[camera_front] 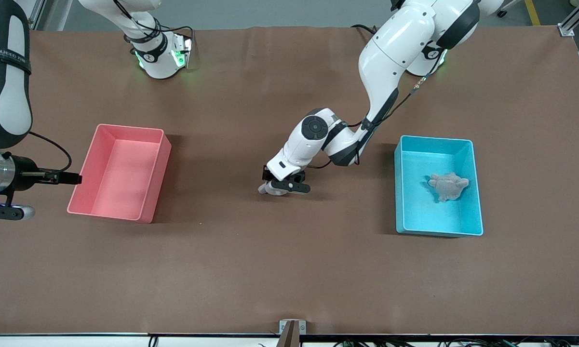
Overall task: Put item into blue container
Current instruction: 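Grasp the white-faced plush with the left gripper while the right gripper withdraws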
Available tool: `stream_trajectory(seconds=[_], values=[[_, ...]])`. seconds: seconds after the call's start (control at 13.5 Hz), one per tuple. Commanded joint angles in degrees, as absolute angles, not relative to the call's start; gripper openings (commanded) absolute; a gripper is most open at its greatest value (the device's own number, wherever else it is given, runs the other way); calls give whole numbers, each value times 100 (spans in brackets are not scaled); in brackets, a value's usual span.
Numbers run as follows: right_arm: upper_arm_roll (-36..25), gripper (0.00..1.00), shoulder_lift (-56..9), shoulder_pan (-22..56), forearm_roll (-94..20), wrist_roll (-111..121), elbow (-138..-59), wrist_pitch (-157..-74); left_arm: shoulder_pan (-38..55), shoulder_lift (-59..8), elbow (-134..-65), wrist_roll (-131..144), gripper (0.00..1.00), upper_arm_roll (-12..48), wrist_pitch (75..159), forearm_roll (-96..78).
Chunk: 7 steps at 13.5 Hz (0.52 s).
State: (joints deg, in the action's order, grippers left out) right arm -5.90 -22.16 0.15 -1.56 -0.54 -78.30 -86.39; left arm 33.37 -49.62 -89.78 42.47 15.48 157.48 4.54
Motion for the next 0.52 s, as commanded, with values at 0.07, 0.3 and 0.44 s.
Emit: stream_trajectory(seconds=[0.07,0.3,0.44], values=[[-475,100,-1943,-27,-88,-44,-7866,-8535,3191,-4397,-8956,4061,36,1468,14875,518],[-492,100,-1811,105,-114,-79,-7875,-8490,2726,-3370,-8965,3211,37,1538,13226,686],[-492,100,-1645,105,-106,-62,-7901,-8490,2523,-2693,-9104,2998,37,1564,12152,633]])
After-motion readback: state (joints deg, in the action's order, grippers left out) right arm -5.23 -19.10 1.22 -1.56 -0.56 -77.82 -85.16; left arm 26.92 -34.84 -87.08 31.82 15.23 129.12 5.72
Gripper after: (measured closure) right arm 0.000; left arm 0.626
